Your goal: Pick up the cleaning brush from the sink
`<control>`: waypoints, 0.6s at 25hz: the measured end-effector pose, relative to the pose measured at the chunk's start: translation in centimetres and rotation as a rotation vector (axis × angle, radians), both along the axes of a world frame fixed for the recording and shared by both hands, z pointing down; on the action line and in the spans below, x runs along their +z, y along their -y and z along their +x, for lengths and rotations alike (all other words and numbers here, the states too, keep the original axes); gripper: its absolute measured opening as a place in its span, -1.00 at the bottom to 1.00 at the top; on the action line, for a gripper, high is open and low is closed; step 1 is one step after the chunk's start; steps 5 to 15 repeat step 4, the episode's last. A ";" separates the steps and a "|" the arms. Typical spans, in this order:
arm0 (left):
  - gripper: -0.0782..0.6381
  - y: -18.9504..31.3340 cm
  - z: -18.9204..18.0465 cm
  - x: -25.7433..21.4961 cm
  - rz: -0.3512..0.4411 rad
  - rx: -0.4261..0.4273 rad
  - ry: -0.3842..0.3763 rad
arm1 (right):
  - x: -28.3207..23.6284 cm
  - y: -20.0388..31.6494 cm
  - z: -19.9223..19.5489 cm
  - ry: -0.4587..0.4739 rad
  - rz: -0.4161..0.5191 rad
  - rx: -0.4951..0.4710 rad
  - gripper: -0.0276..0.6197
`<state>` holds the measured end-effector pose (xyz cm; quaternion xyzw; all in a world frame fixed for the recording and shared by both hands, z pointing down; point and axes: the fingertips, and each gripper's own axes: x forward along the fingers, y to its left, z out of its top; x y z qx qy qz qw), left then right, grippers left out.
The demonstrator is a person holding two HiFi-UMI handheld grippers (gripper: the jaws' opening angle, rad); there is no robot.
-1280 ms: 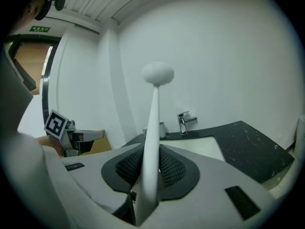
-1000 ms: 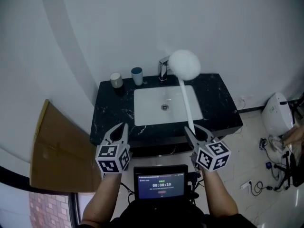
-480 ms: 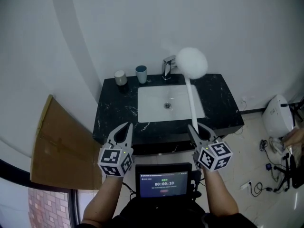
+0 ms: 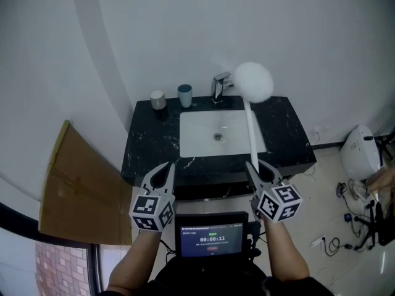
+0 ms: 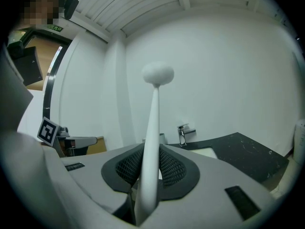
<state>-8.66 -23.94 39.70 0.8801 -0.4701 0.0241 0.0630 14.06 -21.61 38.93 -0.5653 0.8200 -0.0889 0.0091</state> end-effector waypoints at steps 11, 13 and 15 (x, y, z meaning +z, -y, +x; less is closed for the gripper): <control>-0.75 -0.1 0.2 0.2 -0.006 0.003 0.000 | 0.3 0.0 0.1 0.002 -0.012 0.003 -0.76; -0.75 -0.1 0.2 0.2 -0.006 0.003 0.000 | 0.3 0.0 0.1 0.002 -0.012 0.003 -0.76; -0.75 -0.1 0.2 0.2 -0.006 0.003 0.000 | 0.3 0.0 0.1 0.002 -0.012 0.003 -0.76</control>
